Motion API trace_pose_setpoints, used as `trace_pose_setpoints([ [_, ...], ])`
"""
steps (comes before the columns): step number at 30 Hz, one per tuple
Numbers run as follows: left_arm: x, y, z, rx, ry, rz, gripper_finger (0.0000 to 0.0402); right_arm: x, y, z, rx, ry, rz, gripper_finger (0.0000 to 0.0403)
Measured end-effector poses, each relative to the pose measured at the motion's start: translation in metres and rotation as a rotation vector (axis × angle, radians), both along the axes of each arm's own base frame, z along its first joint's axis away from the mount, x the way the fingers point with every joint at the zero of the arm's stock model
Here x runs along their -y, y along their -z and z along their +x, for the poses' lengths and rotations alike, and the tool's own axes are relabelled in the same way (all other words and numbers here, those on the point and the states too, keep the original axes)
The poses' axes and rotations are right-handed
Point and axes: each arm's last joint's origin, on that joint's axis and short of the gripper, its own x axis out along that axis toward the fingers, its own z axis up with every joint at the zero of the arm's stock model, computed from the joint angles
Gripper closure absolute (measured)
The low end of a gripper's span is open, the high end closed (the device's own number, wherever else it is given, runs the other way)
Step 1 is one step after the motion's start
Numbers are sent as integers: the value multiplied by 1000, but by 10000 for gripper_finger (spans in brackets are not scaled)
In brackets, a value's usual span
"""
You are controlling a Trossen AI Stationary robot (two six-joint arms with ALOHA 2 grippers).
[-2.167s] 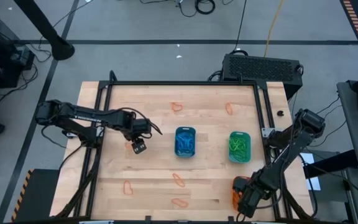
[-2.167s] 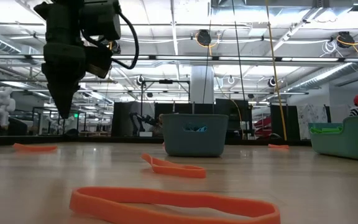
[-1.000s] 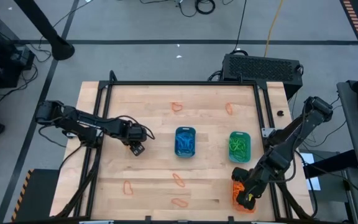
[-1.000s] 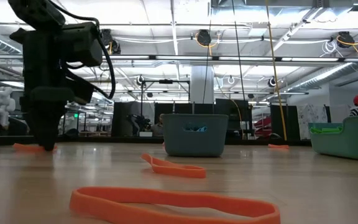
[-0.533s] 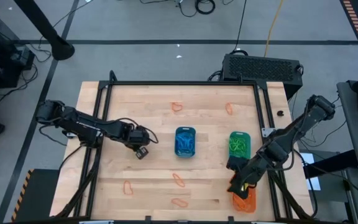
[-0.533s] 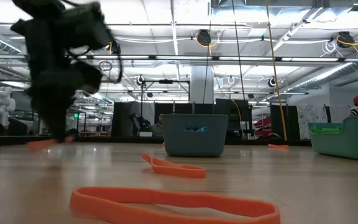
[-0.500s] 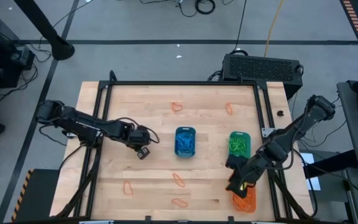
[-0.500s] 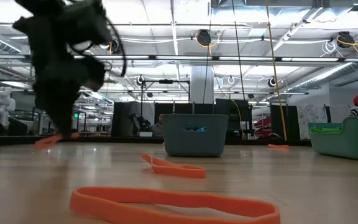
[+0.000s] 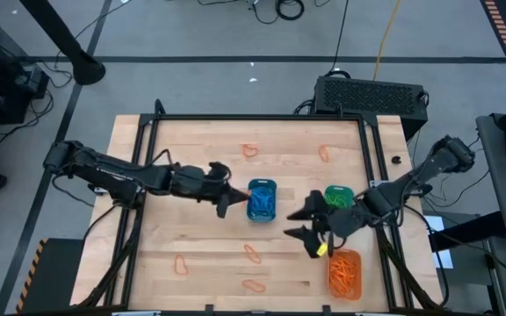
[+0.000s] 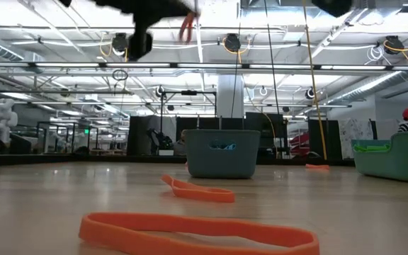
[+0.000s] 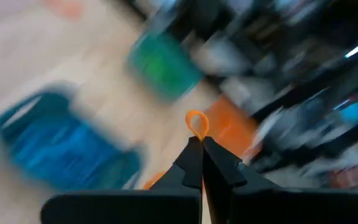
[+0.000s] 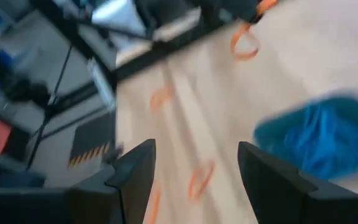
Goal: Sort rubber bands into baskets
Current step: Put the orange rubberband into the orange bin
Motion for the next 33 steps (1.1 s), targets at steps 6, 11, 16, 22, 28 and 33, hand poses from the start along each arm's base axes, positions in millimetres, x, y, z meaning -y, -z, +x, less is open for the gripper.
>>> trace_pose_setpoints([
  [6,7,-29,7,315,-79,-25,400,11,-7,25,171,66,-128,183],
  [11,10,-33,8,377,-141,-27,400,22,-11,45,288,104,-184,184],
  [16,17,-33,10,405,-146,-34,400,34,-8,63,349,145,-232,184],
  [22,19,-30,11,393,-147,-30,400,44,6,78,324,171,-274,184],
  [28,19,-29,11,386,-146,-28,400,49,10,85,335,186,-278,198],
  [33,19,-29,11,384,-146,-28,400,51,10,86,331,165,-312,248],
])
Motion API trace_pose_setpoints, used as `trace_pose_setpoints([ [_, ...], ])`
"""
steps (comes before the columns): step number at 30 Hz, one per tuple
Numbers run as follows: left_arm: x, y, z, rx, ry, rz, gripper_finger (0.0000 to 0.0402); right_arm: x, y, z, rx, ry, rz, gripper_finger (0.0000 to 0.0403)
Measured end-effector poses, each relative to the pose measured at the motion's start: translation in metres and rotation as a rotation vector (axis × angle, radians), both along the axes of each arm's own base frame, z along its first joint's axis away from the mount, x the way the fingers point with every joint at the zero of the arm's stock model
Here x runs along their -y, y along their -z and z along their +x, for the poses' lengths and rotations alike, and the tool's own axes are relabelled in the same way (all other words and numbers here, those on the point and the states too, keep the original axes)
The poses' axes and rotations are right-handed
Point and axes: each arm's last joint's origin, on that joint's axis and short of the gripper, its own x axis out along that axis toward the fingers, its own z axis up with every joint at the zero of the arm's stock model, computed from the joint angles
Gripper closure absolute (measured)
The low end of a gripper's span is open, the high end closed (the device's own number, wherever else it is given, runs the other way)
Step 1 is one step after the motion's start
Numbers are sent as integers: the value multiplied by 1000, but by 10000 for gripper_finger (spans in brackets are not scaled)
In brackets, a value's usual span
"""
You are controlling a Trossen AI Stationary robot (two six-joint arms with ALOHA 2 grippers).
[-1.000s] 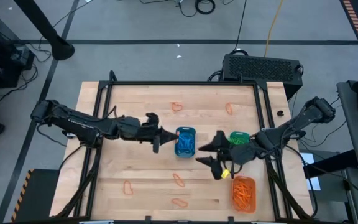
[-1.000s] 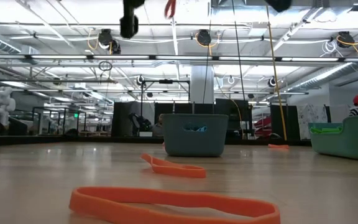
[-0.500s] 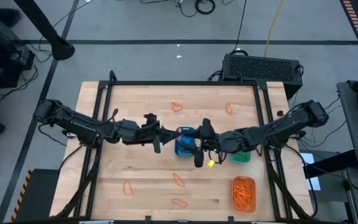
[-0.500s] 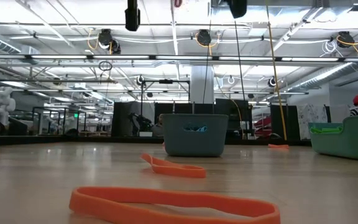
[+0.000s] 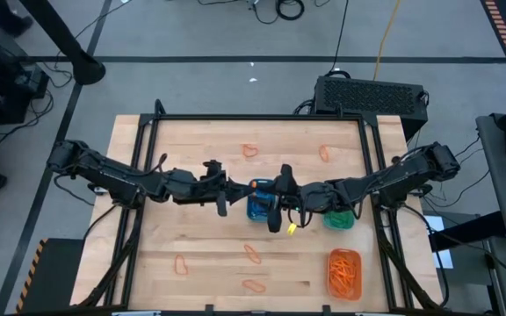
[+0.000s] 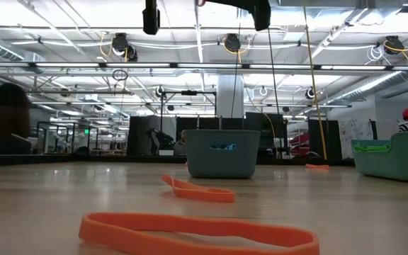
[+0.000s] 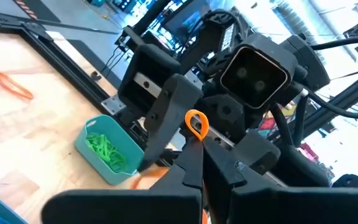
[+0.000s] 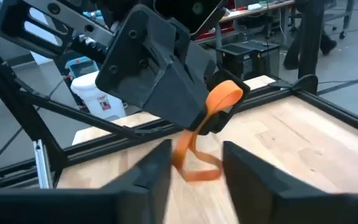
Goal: Sort rubber bands into baskets
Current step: Put the orange rubberband into the orange bin
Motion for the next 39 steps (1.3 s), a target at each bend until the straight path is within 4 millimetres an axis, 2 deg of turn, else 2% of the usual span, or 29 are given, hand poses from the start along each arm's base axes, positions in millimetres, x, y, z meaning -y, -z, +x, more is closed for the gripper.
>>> trace_pose_setpoints([
  [5,0,1,0,-8,5,2,399,0,0,0,-4,-14,-11,360],
  [7,1,3,0,-35,28,8,392,-1,0,0,-12,-19,-32,391],
  [13,0,10,0,-109,116,20,337,-2,5,-1,-56,-57,-36,400],
  [19,-15,19,1,-203,269,32,273,-1,7,-8,-128,-68,7,402],
  [24,-35,29,0,-304,369,6,250,-5,3,-31,-265,-144,87,402],
  [28,-54,42,-4,-431,374,49,249,-12,-1,-55,-403,-295,249,402],
  [32,-77,51,-6,-517,260,150,249,-29,5,-79,-605,-424,438,403],
  [39,-114,84,6,-656,219,212,249,-83,17,-125,-887,-454,592,403],
])
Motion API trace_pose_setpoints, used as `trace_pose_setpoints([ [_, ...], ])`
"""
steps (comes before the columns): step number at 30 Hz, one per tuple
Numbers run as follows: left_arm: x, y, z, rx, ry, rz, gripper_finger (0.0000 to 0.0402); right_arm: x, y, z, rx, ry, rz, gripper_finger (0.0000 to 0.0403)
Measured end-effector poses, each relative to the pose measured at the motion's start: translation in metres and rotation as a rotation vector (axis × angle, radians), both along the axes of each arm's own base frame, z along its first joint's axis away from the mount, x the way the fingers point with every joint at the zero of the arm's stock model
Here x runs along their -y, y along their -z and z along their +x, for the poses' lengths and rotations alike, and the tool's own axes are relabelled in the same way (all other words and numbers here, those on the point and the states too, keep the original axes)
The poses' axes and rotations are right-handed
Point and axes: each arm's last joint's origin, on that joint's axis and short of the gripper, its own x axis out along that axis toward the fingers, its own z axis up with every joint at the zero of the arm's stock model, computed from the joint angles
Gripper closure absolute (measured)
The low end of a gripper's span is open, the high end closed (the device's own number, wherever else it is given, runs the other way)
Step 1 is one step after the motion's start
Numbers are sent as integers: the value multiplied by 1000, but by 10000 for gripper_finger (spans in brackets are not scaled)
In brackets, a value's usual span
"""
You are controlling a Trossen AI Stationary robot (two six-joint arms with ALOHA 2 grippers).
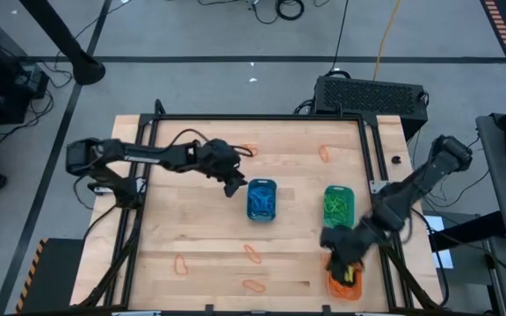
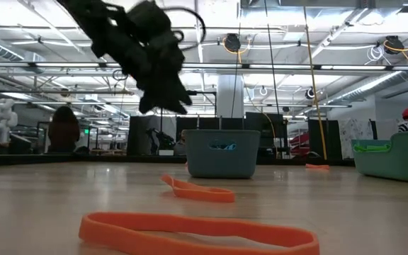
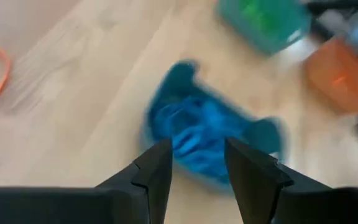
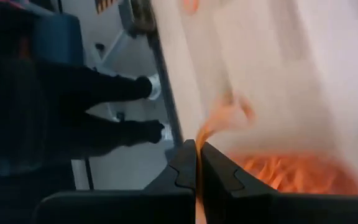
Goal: Sort rubber bands into baskets
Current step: Put the orange rubberband into the orange bin
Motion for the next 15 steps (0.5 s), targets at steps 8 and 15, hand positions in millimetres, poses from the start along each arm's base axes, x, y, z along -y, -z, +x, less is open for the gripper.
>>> trace_pose_setpoints([
  [8,-49,17,21,-175,51,158,249,-42,12,-30,-80,82,-1,403],
  [15,-83,31,38,-270,310,516,249,-59,23,-39,-136,110,1,402],
])
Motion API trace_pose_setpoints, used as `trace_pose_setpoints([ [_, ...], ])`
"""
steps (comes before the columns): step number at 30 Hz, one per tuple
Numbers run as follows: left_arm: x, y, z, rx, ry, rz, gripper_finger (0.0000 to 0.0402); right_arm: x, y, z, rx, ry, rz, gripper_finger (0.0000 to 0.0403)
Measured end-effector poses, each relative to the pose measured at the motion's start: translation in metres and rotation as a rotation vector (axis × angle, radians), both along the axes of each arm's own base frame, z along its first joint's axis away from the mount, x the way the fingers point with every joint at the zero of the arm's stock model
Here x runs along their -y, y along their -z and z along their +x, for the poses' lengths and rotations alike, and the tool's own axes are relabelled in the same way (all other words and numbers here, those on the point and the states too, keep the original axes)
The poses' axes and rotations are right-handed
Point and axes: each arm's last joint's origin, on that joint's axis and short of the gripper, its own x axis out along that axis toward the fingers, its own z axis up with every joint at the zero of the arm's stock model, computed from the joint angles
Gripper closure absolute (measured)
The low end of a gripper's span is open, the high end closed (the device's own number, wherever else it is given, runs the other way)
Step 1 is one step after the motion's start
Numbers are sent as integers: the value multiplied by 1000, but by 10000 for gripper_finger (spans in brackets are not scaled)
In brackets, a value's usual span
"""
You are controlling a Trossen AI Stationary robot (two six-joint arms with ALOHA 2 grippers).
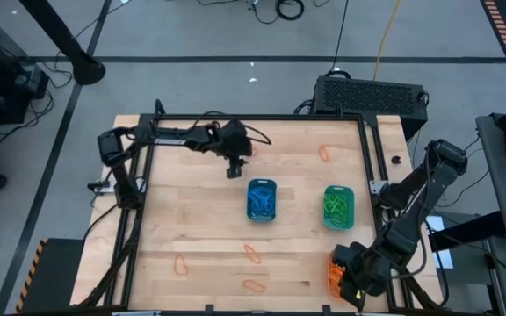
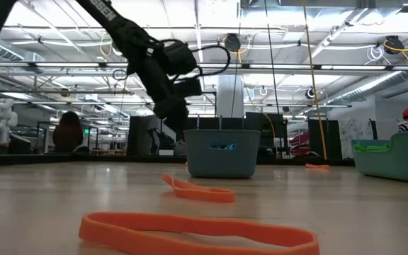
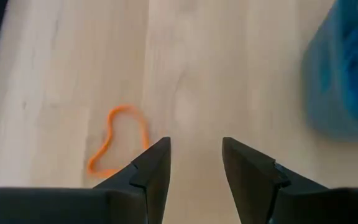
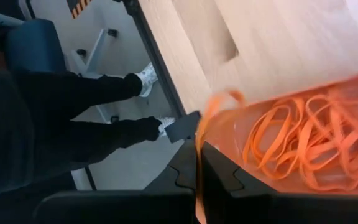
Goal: Sort rubber bands into baskets
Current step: Put the orange rubberband into the orange bin
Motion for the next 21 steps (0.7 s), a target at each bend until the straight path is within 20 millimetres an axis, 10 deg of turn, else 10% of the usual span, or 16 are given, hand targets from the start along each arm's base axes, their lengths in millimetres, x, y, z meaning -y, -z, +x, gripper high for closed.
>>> trace_pose_setpoints([
  [21,-36,49,20,-235,78,127,249,-4,6,-17,-34,6,-81,402],
])
